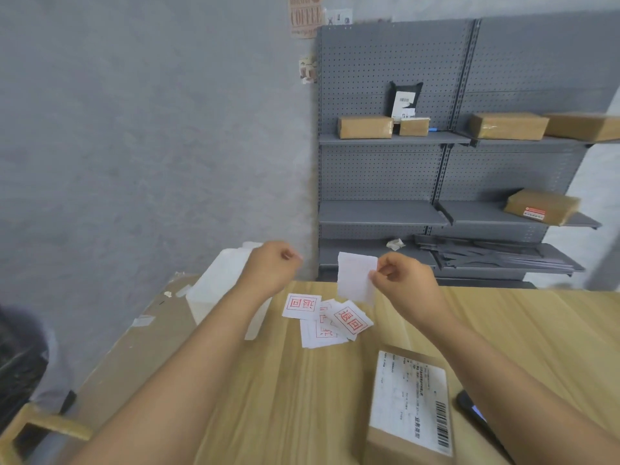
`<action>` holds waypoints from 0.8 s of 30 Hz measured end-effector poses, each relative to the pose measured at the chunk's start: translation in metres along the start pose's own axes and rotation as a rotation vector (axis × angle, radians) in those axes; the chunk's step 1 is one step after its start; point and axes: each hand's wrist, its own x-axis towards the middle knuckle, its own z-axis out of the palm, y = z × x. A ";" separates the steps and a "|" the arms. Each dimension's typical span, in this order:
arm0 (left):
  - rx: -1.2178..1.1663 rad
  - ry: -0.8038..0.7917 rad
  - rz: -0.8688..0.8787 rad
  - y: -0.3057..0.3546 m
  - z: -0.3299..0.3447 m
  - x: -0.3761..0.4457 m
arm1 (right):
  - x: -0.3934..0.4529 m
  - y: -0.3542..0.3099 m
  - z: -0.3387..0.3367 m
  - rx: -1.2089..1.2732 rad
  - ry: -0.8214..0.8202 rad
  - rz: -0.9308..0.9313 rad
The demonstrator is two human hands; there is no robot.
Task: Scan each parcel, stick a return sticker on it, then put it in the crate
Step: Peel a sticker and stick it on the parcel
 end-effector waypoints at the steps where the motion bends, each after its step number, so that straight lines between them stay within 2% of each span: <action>1: -0.167 -0.175 -0.047 0.014 0.007 -0.005 | -0.003 -0.004 0.000 -0.002 0.011 -0.036; 3: -0.417 -0.412 -0.140 0.036 0.021 -0.012 | -0.009 -0.012 0.000 0.000 0.009 -0.136; 6: -0.606 -0.487 -0.187 0.047 0.035 -0.017 | -0.020 -0.015 -0.004 -0.012 -0.066 -0.253; 9: -0.640 -0.434 -0.179 0.049 0.042 -0.021 | -0.028 -0.011 -0.013 -0.014 -0.142 -0.251; 11: -0.665 -0.384 -0.175 0.048 0.044 -0.026 | -0.033 -0.007 -0.018 0.010 -0.101 -0.223; 13: -0.708 -0.368 -0.185 0.049 0.045 -0.032 | -0.036 -0.004 -0.025 0.095 0.008 -0.085; 14: -0.716 -0.366 -0.188 0.050 0.045 -0.036 | -0.036 -0.002 -0.030 0.158 0.010 0.016; 16: -0.709 -0.362 -0.189 0.053 0.046 -0.045 | -0.039 0.004 -0.038 0.295 -0.123 0.170; 18: -0.699 -0.359 -0.199 0.056 0.050 -0.055 | -0.045 0.010 -0.047 0.384 -0.230 0.211; 24: -0.475 -0.276 -0.218 0.057 0.072 -0.086 | -0.065 0.029 -0.060 0.336 -0.265 0.223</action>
